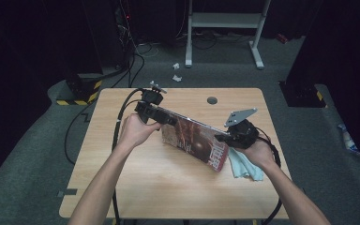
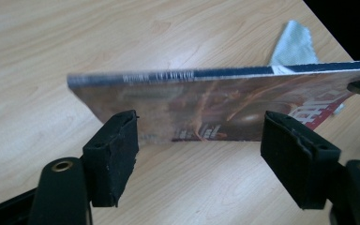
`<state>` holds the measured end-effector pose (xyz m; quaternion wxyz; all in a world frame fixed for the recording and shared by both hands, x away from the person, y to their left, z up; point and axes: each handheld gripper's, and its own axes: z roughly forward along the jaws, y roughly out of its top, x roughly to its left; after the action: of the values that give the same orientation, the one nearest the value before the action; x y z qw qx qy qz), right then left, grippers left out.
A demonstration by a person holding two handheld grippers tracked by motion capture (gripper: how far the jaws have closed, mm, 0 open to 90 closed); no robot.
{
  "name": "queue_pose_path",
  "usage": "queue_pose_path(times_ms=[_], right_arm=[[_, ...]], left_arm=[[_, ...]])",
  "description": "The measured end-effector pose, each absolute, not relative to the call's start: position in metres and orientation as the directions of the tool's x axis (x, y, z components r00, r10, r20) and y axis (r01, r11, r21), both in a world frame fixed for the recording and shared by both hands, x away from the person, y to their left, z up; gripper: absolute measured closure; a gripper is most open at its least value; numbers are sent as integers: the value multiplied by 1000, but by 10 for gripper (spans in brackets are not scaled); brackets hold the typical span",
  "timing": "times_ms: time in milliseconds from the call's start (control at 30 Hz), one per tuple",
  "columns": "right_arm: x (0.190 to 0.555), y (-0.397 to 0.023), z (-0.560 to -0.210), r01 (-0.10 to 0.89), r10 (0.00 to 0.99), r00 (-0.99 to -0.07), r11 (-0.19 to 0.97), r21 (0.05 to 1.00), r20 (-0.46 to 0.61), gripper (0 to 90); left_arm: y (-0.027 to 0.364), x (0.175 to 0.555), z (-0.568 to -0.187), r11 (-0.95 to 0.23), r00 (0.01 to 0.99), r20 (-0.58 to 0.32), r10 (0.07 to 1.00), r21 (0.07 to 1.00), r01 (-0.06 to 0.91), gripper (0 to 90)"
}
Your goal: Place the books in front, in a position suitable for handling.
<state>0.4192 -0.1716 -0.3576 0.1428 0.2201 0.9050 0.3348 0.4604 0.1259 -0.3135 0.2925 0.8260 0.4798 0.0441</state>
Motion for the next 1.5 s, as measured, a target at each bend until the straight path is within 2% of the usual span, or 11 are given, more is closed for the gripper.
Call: queue_pose_path(times_ms=[167,400,833,1133,1500], right_arm=[[415,-162,-365,345,561,-818,654,674,-126,841],[409,-151,-369,368,606,-782,636,679,-144,840],[403,-134,-374,385,641,-756,597,704,-130,840],[400,-131,-374,376,640,-757,591,714,-131,841],[396,-124,-371,353,625,-770,584,731,-128,838]], left_arm=[[119,472,-318,-288,460,-274,844,492,821,265],[113,489,-322,-197,362,-325,874,445,874,255],[93,504,-322,-137,270,-281,921,415,899,256],[76,506,-329,-171,280,-239,930,394,903,244],[71,503,-325,-195,305,-201,931,435,879,358]])
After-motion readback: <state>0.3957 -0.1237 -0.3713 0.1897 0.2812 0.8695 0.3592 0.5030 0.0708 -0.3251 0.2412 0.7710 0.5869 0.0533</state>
